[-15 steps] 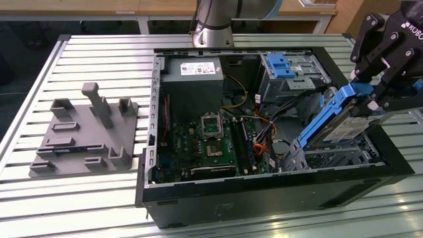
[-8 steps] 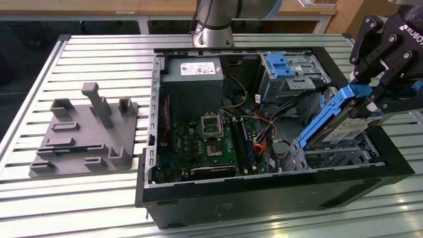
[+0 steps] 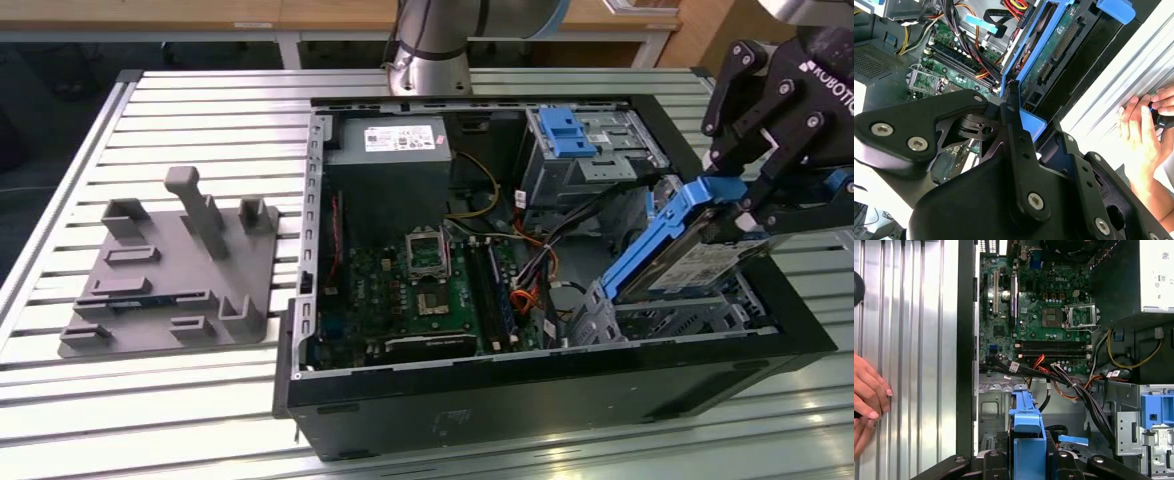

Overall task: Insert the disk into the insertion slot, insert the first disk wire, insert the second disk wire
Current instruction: 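Insert the disk into the insertion slot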

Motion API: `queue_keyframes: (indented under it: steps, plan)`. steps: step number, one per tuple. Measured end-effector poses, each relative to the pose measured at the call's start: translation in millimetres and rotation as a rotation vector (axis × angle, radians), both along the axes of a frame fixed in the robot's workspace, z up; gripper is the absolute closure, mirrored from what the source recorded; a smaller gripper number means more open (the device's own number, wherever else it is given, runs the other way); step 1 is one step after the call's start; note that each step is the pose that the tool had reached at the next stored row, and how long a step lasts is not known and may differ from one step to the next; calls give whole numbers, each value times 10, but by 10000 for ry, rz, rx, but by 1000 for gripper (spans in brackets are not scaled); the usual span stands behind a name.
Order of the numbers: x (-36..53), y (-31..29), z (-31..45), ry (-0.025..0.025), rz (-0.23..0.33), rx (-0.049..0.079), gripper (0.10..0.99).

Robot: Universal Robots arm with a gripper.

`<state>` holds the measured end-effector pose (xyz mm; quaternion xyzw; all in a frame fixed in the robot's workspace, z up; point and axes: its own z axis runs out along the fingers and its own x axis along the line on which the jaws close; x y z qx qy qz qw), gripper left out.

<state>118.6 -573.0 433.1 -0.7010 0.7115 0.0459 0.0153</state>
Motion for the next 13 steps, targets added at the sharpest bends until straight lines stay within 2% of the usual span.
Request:
queue_keyframes:
  steps: [13]
  plan:
    - [0,-1,-224,0,11,1,722]
